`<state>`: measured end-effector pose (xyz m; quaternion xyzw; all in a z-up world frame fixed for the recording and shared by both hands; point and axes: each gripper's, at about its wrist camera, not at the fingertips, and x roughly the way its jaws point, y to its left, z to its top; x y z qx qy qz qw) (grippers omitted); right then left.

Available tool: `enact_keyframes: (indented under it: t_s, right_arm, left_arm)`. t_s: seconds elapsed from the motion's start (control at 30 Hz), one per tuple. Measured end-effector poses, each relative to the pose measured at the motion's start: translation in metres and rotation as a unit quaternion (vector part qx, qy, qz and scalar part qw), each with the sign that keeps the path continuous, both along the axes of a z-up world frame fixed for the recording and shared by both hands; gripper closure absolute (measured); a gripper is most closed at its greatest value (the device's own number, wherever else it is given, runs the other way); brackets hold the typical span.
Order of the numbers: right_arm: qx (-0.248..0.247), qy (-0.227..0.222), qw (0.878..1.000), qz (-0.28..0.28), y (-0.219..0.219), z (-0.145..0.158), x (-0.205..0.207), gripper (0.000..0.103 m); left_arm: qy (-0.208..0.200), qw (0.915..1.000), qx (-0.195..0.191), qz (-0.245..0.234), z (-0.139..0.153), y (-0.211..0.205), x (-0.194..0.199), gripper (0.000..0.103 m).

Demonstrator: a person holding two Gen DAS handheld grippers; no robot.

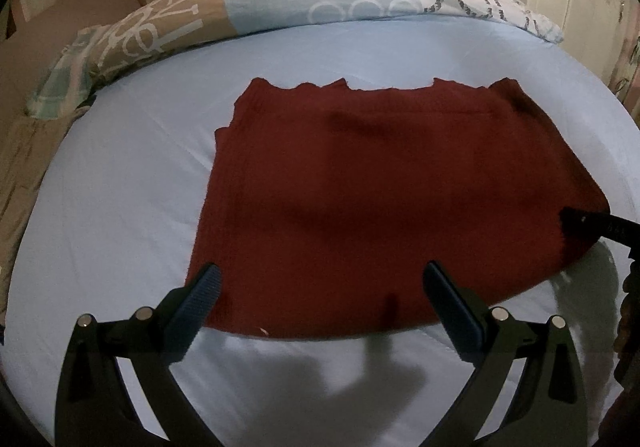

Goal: Fold small clothes
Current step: 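Grasp one side edge of the folded sweater with the right gripper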

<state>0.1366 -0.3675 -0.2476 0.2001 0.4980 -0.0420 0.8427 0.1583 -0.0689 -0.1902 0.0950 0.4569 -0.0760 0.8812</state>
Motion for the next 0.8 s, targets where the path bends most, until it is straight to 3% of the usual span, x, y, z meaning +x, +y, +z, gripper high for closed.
enact_keyframes:
  t_s: [0.1, 0.17, 0.23, 0.27, 0.3, 0.67, 0.8]
  right_arm:
    - [0.004, 0.007, 1.000, 0.008, 0.003, -0.002, 0.006, 0.032]
    - [-0.007, 0.005, 1.000, 0.011, 0.007, -0.002, 0.010, 0.032]
    - [0.002, 0.001, 1.000, 0.008, 0.005, -0.003, 0.012, 0.042]
    - [0.015, -0.004, 1.000, 0.012, 0.003, -0.003, 0.012, 0.058]
    - [0.025, -0.005, 1.000, 0.015, 0.003, -0.003, 0.012, 0.064]
    - [-0.050, -0.067, 0.996, 0.034, 0.027, 0.018, 0.001, 0.071]
    - [-0.062, -0.068, 0.995, 0.042, 0.031, 0.022, 0.005, 0.071]
  left_arm:
    - [0.002, 1.0000, -0.006, 0.005, -0.001, 0.002, 0.002, 0.002]
    - [0.004, 0.9999, -0.008, 0.005, 0.000, 0.003, 0.002, 0.002]
    - [0.003, 1.0000, -0.007, 0.004, 0.000, 0.002, 0.002, 0.002]
    - [0.000, 1.0000, -0.003, 0.003, 0.000, 0.001, 0.002, 0.002]
    - [-0.001, 1.0000, 0.002, 0.002, 0.000, 0.000, 0.001, 0.002]
    - [0.001, 0.9999, 0.005, 0.013, -0.003, 0.003, 0.001, 0.002]
    - [0.010, 0.9996, -0.005, 0.025, -0.009, -0.002, 0.009, 0.002]
